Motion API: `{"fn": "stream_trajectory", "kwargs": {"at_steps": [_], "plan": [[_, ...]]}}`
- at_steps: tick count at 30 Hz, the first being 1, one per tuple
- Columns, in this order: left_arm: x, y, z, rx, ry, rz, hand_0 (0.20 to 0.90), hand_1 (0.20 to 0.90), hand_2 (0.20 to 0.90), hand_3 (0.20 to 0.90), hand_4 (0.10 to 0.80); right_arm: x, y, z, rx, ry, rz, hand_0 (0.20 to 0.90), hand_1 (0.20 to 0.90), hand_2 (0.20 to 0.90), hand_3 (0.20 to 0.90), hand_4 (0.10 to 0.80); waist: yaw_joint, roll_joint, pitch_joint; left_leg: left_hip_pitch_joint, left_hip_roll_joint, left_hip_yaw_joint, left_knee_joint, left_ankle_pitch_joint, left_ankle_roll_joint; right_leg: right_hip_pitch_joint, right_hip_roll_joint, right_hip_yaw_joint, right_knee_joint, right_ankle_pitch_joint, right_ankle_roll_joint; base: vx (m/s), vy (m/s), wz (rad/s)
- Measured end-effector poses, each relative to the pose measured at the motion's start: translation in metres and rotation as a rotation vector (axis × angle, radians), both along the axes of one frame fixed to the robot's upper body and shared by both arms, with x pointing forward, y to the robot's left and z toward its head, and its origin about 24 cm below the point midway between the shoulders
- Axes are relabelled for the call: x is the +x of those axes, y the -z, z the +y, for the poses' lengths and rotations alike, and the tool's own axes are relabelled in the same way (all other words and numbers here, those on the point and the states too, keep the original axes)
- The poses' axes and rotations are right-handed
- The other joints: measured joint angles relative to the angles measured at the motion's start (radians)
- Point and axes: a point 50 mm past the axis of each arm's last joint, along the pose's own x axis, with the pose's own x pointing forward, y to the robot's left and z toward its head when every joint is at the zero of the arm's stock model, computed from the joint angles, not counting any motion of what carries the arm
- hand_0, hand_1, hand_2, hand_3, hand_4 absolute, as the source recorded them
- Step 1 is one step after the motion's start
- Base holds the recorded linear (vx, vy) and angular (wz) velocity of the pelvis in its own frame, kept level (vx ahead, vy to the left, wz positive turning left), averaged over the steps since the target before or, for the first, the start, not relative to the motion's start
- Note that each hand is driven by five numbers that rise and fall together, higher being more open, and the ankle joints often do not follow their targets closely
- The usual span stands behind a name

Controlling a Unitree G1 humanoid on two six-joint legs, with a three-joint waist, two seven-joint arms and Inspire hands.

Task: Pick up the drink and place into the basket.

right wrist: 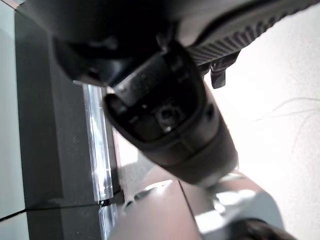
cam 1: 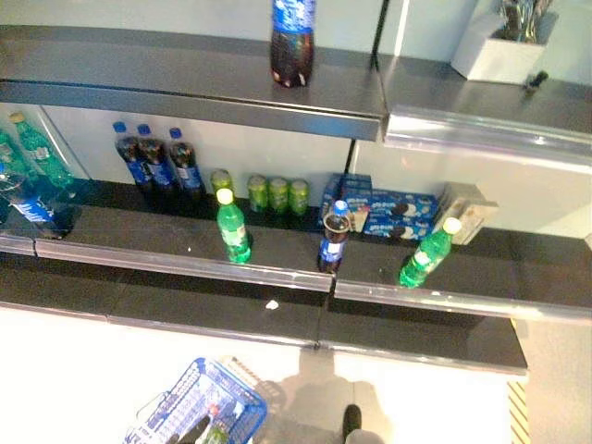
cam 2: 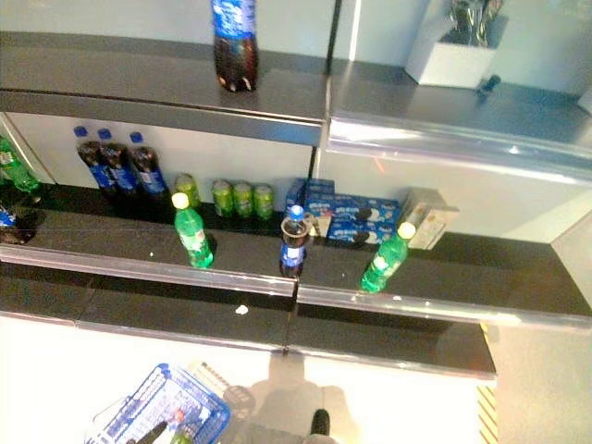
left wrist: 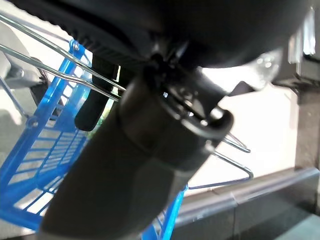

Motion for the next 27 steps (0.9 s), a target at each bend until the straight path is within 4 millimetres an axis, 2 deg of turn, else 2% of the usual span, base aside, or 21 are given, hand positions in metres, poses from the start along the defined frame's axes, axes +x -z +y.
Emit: {"fn": "stream_trajectory", "kwargs": {"at_steps": [2,5,7,9,11,12,15,17,19,20,21,24,27], "plan": [[0.001,0.001,-0.002,-0.004,0.039,0.009,0.3,0.3,0.3,0.2,0.1,0.001,0.0,-0.001,0.0,0.015,0.0,0.9,0.9,0.9,0.9,0.8,-0.001,0.003,0.002,-0.001,-0.002,-0.005,-0.006,0.002,0.002,0.001,0.004,0.012,0.011,0.003,0.0,-0.199,0.076,0.06],[0.007,0.001,-0.004,-0.013,0.07,0.01,0.3,0.3,0.3,0.2,0.1,0.002,-0.001,-0.004,0.014,0.12,-0.016,0.9,0.9,0.9,0.9,0.8,-0.005,0.023,0.015,0.008,0.011,-0.002,-0.007,0.001,0.002,-0.009,0.013,0.029,0.063,0.003,-0.001,-0.194,0.027,0.0],[0.005,0.001,-0.004,-0.014,0.062,0.023,0.3,0.3,0.3,0.2,0.1,0.004,-0.001,-0.005,0.005,0.096,-0.014,0.9,0.9,0.9,0.9,0.8,0.002,0.025,0.016,0.019,0.013,0.033,-0.007,-0.005,0.006,-0.021,0.021,0.035,0.067,0.01,-0.01,-0.131,-0.085,-0.44],[0.001,0.002,-0.006,-0.02,0.045,0.036,0.3,0.3,0.3,0.2,0.1,0.007,-0.001,-0.005,-0.001,0.066,-0.019,0.9,0.9,0.9,0.9,0.8,-0.002,0.035,0.013,0.02,0.03,0.058,-0.02,-0.01,0.008,-0.041,0.038,0.076,0.104,-0.035,-0.019,-0.009,-0.188,-0.37],[0.001,0.002,-0.004,-0.018,0.028,0.032,0.3,0.3,0.3,0.2,0.1,0.006,-0.001,-0.005,-0.013,0.023,-0.011,0.9,0.9,0.9,0.9,0.8,-0.001,0.037,0.011,0.03,0.044,0.064,-0.019,-0.002,-0.014,-0.03,0.055,0.086,0.109,-0.08,-0.016,0.031,-0.228,-0.2],[0.001,0.002,-0.004,-0.017,0.016,0.032,0.3,0.3,0.3,0.2,0.1,0.006,-0.001,-0.005,-0.023,-0.007,-0.009,0.9,0.9,0.9,0.9,0.8,-0.001,0.039,0.011,0.034,0.052,0.064,-0.019,0.002,-0.025,-0.012,0.065,0.087,0.08,-0.089,-0.025,0.022,-0.218,-0.08],[0.002,0.002,-0.006,-0.021,0.018,0.031,0.3,0.3,0.3,0.2,0.1,0.014,-0.004,-0.01,-0.081,-0.135,-0.041,0.9,0.9,0.9,0.9,0.8,0.007,0.066,0.013,0.047,0.094,0.054,-0.019,0.002,-0.051,0.034,0.116,0.083,0.022,-0.061,-0.054,0.008,-0.184,-0.11],[0.002,0.003,-0.008,-0.024,0.022,0.034,0.3,0.3,0.3,0.2,0.1,0.019,-0.008,-0.013,-0.107,-0.194,-0.073,0.9,0.9,0.9,0.9,0.8,0.01,0.079,0.016,0.049,0.11,0.053,-0.017,-0.003,-0.063,0.058,0.135,0.082,-0.014,-0.053,-0.064,-0.005,-0.153,-0.09],[0.003,0.003,-0.009,-0.018,0.037,0.035,0.3,0.3,0.3,0.2,0.1,0.033,-0.014,-0.014,-0.12,-0.213,-0.149,0.9,0.9,0.9,0.9,0.8,0.009,0.086,0.015,0.049,0.125,0.046,-0.014,-0.007,-0.072,0.069,0.151,0.08,-0.035,-0.045,-0.074,0.007,-0.116,-0.05],[0.003,0.003,-0.009,-0.018,0.037,0.035,0.3,0.3,0.3,0.2,0.1,0.033,-0.014,-0.014,-0.12,-0.213,-0.149,0.9,0.9,0.9,0.9,0.8,0.009,0.086,0.015,0.049,0.125,0.046,-0.014,-0.007,-0.072,0.069,0.151,0.08,-0.035,-0.045,-0.074,-0.001,-0.103,-0.01],[0.007,0.001,-0.008,-0.013,0.048,0.016,0.3,0.3,0.3,0.2,0.1,0.048,-0.021,-0.012,-0.123,-0.231,-0.229,0.9,0.9,0.9,0.9,0.8,0.01,0.085,0.013,0.049,0.135,0.043,-0.014,-0.006,-0.076,0.07,0.163,0.077,-0.035,-0.048,-0.078,-0.007,-0.076,0.03],[0.01,0.0,-0.007,-0.004,0.063,0.008,0.3,0.3,0.3,0.2,0.1,0.072,-0.034,-0.005,-0.111,-0.269,-0.355,0.9,0.9,0.9,0.9,0.8,0.01,0.084,0.013,0.047,0.142,0.036,-0.019,0.0,-0.085,0.07,0.169,0.07,-0.035,-0.048,-0.082,-0.019,-0.077,0.07],[0.014,-0.002,-0.007,0.0,0.07,-0.009,0.3,0.3,0.3,0.2,0.1,0.098,-0.056,0.008,-0.08,-0.35,-0.503,0.9,0.9,0.9,0.9,0.8,0.009,0.082,0.012,0.041,0.145,0.027,-0.02,0.002,-0.087,0.069,0.169,0.061,-0.035,-0.048,-0.082,-0.005,-0.046,0.09]]}}
